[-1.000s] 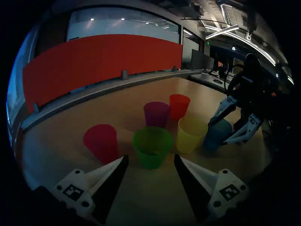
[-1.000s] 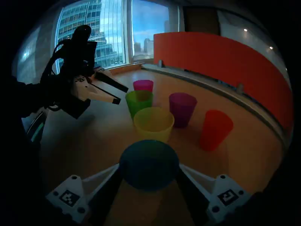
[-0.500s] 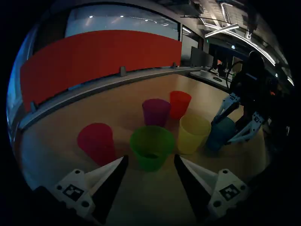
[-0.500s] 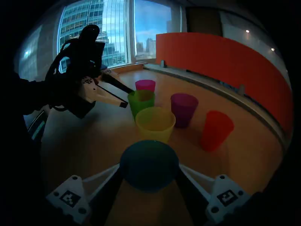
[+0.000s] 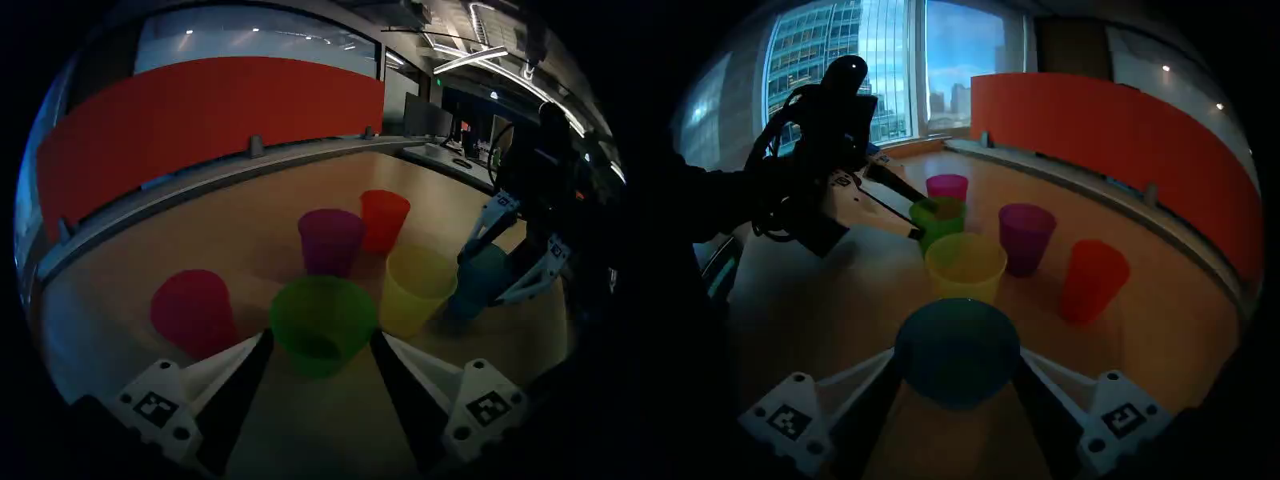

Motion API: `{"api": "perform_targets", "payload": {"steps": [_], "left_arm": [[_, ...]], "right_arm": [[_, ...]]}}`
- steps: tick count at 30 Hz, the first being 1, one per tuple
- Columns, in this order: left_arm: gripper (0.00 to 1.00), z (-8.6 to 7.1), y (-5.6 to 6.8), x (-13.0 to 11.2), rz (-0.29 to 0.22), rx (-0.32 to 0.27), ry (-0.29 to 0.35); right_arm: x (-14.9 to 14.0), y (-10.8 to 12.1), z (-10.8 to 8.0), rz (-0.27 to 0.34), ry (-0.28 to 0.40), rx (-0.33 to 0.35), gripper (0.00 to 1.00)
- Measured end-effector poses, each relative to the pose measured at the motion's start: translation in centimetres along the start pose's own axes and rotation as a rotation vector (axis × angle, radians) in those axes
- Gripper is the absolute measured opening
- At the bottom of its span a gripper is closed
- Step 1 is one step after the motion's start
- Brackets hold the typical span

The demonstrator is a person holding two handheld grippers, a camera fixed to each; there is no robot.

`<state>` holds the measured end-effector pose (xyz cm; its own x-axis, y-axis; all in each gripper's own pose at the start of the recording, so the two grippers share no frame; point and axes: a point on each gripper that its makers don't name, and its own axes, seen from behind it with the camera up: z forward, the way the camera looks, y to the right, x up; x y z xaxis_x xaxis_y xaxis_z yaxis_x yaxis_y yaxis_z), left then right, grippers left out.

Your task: Pour water

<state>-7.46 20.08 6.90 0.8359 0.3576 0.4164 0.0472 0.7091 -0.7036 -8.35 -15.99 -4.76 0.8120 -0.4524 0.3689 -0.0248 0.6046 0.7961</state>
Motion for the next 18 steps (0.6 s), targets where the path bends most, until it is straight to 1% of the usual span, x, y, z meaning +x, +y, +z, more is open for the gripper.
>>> {"api": "perform_targets", "payload": {"steps": [10,18], "left_arm": [[0.90,1.2,0.2,0.7,0.004,-0.006,-0.008],[0.89,1.7,0.1,0.8,0.004,0.006,-0.010]], "right_arm": [[-0.1,0.2,-0.1,0.002,0.001,0.001,0.89],[0.0,0.5,-0.3,0.006,0.008,-0.002,0.89]]}}
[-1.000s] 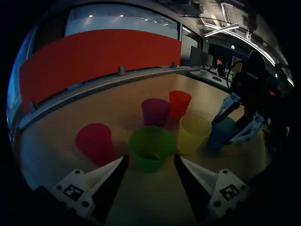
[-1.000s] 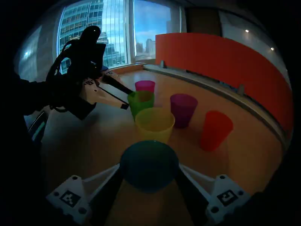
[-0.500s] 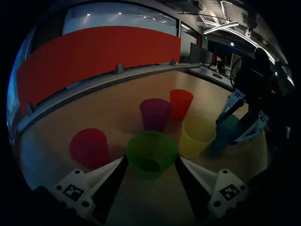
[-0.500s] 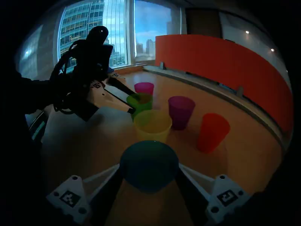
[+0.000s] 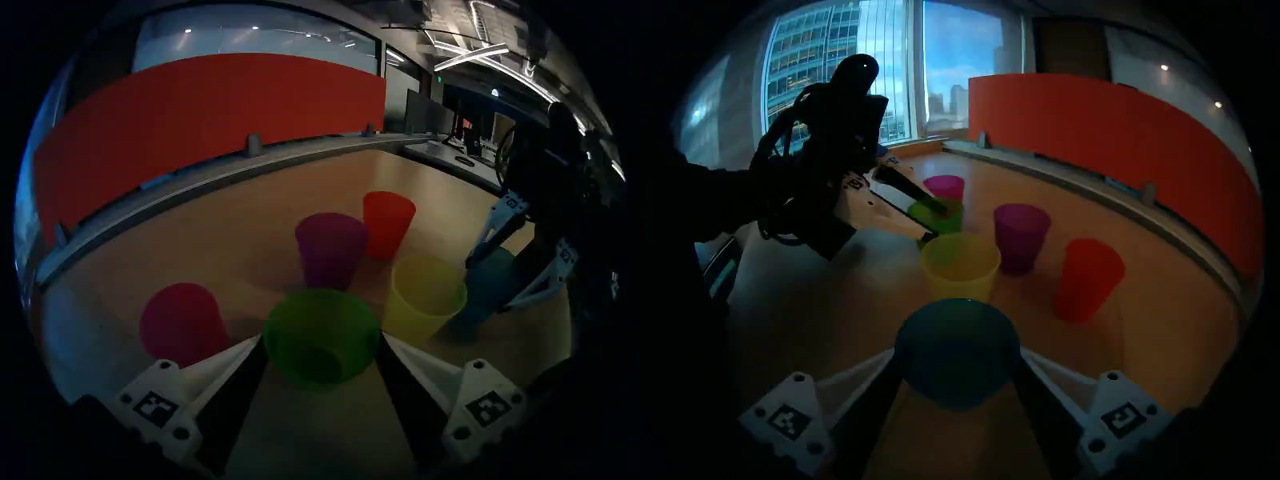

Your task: Pour water

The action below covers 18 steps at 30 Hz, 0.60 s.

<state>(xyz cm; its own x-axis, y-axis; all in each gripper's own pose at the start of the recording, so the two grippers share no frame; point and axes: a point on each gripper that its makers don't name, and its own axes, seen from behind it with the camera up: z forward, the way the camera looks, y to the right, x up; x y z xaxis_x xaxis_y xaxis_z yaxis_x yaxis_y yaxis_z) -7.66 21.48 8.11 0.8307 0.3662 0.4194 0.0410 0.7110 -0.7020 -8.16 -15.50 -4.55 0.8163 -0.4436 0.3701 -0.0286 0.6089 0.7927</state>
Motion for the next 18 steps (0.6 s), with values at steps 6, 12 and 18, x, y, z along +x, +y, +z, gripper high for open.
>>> {"api": "perform_targets", "payload": {"steps": [6,12,18], "left_arm": [[0.88,-0.3,0.5,0.6,0.001,-0.009,0.016],[0.88,-1.5,0.8,2.1,-0.003,-0.007,0.059],[0.88,-3.4,0.9,3.5,-0.025,0.003,0.114]], "right_arm": [[0.4,0.1,-0.3,-0.001,0.009,-0.006,0.89],[1.0,0.1,-0.9,-0.001,0.025,-0.016,0.89],[2.0,0.1,-1.6,-0.005,0.044,-0.029,0.89]]}}
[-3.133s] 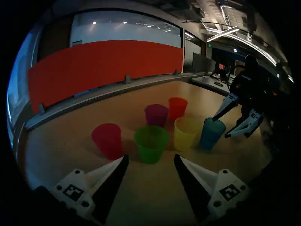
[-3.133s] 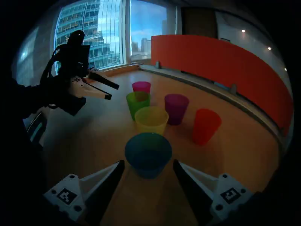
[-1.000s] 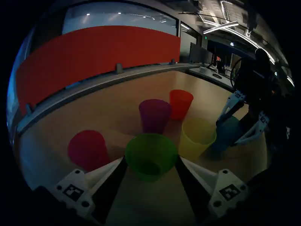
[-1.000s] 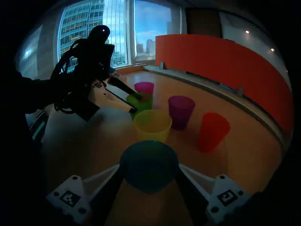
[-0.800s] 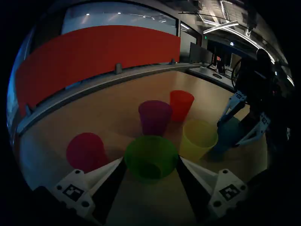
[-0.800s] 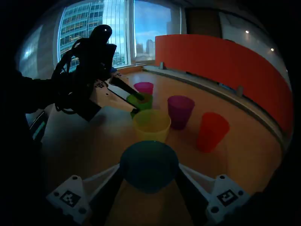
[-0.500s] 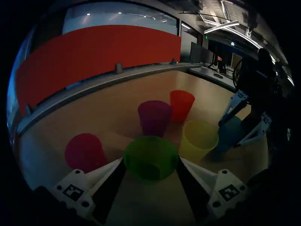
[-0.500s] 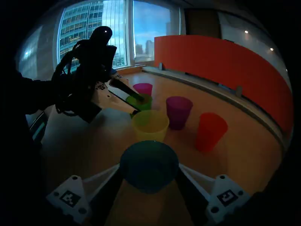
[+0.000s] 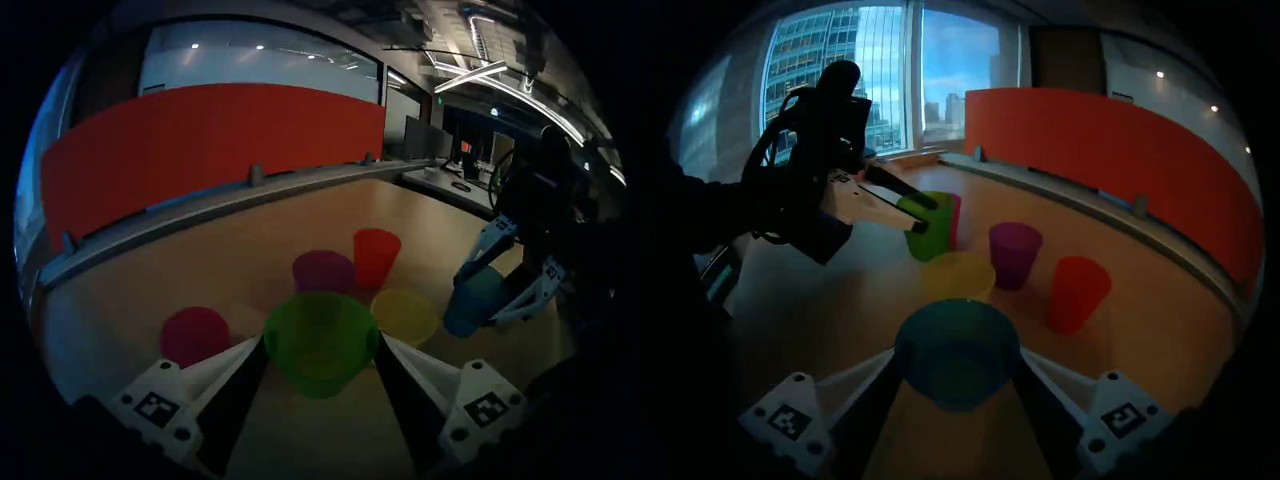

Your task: Pour water

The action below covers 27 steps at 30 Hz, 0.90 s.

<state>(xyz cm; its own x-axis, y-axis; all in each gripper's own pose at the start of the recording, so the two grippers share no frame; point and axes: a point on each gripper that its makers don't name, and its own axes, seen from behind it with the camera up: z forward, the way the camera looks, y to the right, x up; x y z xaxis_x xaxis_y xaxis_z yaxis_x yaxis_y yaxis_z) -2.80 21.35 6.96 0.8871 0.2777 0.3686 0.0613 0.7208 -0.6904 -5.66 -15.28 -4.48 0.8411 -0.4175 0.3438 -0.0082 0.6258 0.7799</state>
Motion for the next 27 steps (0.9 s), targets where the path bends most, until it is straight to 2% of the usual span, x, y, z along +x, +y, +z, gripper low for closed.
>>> {"api": "perform_targets", "payload": {"steps": [6,14,27], "left_arm": [[0.88,-2.2,0.4,1.7,-0.010,0.008,0.055],[0.88,-5.2,1.1,3.7,0.014,0.031,0.114],[0.88,-9.2,1.8,5.5,0.019,0.055,0.189]], "right_arm": [[1.4,-0.1,-0.8,-0.006,0.028,-0.014,0.89],[3.7,-0.5,-1.8,-0.004,0.085,-0.026,0.90],[8.1,-1.3,-3.2,-0.013,0.203,-0.038,0.89]]}}
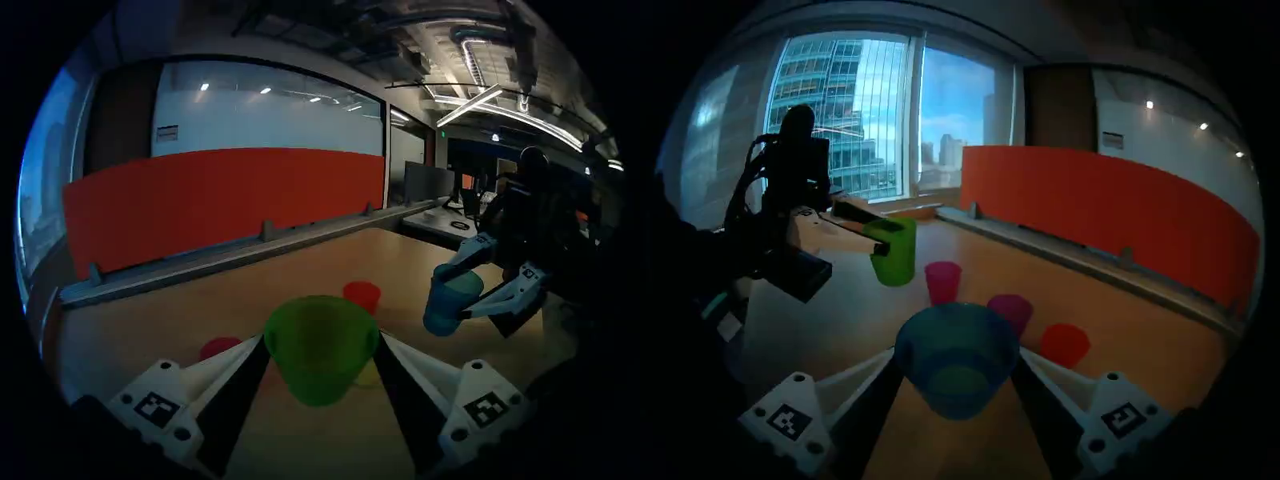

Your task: Pour water

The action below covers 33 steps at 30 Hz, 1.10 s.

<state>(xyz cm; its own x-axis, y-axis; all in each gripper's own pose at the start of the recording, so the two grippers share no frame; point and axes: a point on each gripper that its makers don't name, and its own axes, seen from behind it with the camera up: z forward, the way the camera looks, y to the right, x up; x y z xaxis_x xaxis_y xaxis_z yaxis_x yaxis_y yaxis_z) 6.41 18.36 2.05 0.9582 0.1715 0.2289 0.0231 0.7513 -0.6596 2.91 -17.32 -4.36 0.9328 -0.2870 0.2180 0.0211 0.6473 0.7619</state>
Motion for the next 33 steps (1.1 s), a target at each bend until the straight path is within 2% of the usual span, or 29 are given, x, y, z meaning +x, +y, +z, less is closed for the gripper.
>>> {"api": "perform_targets", "payload": {"steps": [15,33], "left_arm": [[0.88,-2.6,0.9,2.6,0.013,0.012,0.117],[0.87,-4.2,1.7,4.3,0.012,0.009,0.206]], "right_arm": [[4.4,0.1,-0.2,-0.024,0.112,-0.022,0.89],[7.9,-0.3,0.5,-0.038,0.196,-0.022,0.90]]}}
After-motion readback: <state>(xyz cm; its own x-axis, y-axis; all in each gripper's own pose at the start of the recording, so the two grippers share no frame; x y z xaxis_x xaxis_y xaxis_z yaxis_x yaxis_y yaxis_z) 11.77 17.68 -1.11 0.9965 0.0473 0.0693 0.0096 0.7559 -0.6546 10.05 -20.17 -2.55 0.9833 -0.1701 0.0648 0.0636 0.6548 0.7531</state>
